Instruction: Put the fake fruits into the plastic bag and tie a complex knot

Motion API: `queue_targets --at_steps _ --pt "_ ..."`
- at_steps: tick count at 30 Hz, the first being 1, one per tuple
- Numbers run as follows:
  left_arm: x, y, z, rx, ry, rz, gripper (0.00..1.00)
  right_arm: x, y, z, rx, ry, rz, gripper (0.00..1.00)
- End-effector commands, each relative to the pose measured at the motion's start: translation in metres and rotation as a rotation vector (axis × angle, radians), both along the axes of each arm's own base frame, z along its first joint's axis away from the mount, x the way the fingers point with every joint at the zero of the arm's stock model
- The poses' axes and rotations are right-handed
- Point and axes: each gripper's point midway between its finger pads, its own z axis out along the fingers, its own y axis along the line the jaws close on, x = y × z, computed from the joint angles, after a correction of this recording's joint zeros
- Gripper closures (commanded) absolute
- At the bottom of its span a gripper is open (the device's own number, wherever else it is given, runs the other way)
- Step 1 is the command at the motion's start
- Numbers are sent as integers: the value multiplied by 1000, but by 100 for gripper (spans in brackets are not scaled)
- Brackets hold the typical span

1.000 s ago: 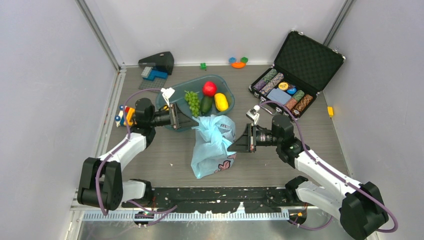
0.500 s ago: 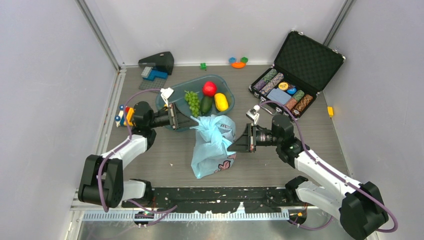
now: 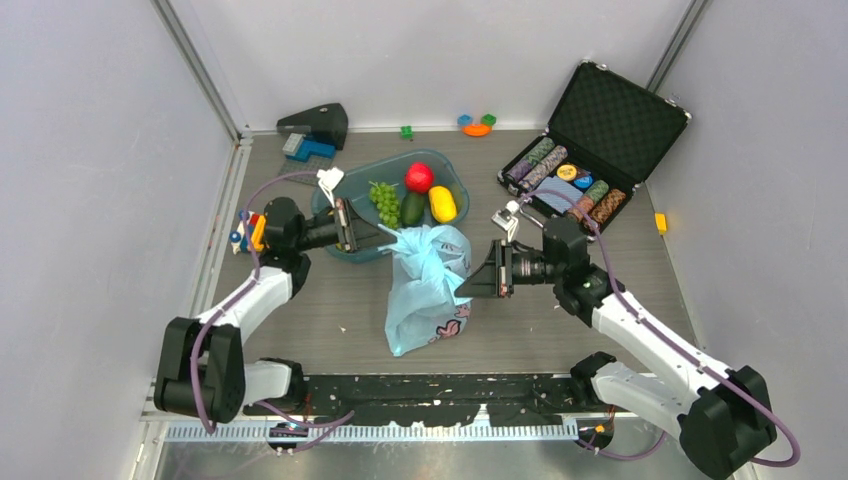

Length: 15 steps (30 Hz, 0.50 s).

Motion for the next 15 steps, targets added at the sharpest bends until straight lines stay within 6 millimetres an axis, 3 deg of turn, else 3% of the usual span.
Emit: queue_targets --at_steps 1,3,5,10,14,15 --pt "20 8 50 117 -175 132 100 12 -10 19 -145 -166 -11 95" --pt "26 16 45 215 -173 188 100 19 -14 20 -200 -202 -38 95" --pt "33 25 27 303 -130 239 100 25 -18 6 -254 -185 -60 95" --pt "43 57 -34 539 22 374 100 34 -39 -53 -370 -59 -128 95" --pt "42 89 -79 723 120 487 100 22 -54 -108 -426 84 -146 95" --pt "41 96 -87 758 135 512 100 21 -53 -113 -418 95 -147 95"
